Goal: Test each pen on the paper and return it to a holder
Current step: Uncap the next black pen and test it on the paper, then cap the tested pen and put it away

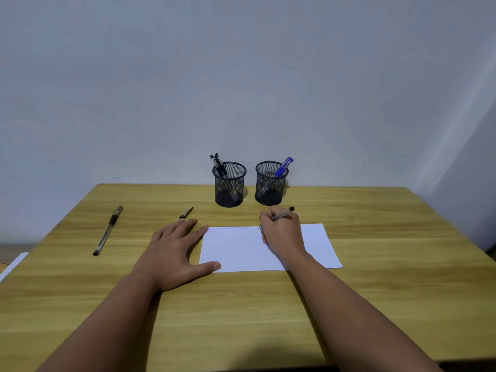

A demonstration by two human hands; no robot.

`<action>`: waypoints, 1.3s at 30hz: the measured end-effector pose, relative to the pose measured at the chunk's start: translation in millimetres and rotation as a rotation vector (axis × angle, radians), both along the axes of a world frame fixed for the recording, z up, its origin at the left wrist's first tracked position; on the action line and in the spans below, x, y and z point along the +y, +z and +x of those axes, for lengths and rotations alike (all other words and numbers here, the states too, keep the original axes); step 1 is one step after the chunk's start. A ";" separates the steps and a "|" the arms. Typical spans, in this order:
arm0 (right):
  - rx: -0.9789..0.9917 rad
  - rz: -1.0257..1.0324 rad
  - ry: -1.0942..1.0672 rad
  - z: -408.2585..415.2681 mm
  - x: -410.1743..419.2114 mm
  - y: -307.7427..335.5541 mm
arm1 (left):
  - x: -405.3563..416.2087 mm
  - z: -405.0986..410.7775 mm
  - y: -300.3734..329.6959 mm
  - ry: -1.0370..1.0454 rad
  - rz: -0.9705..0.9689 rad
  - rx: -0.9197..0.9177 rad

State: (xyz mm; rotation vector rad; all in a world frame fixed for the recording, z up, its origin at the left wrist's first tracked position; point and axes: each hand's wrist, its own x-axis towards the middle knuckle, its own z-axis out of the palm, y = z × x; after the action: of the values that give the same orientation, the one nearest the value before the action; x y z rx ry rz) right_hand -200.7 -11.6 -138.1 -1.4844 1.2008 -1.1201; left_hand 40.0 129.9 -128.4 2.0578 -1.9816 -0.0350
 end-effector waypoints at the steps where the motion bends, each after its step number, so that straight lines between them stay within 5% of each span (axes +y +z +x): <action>1: -0.003 -0.006 0.003 -0.1 0.3 0.2 | -0.1 0.2 -0.2 0.001 -0.003 0.001; 8: 0.011 -0.036 -0.026 0.4 4.1 5.2 | -1.4 1.5 -3.0 -0.001 -0.012 0.003; 14: -0.232 0.188 0.015 -10.6 2.6 32.4 | 0.2 -0.2 -1.7 0.000 0.001 0.004; 21: -0.430 0.190 -0.004 -38.3 9.0 75.1 | 7.4 -2.8 7.0 -0.014 -0.030 0.121; 27: -0.358 0.155 -0.033 -49.4 4.6 87.4 | -2.4 5.5 16.1 0.148 -0.278 0.226; 39: -0.183 0.142 0.150 -9.8 -1.7 72.0 | -59.3 23.3 29.2 0.379 -0.015 0.033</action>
State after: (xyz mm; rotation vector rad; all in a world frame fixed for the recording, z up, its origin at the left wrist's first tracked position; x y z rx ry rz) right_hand -210.6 -13.4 -66.1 -1.3118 1.0048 -1.0240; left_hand 63.3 70.5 -99.3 2.3684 -1.5376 0.0240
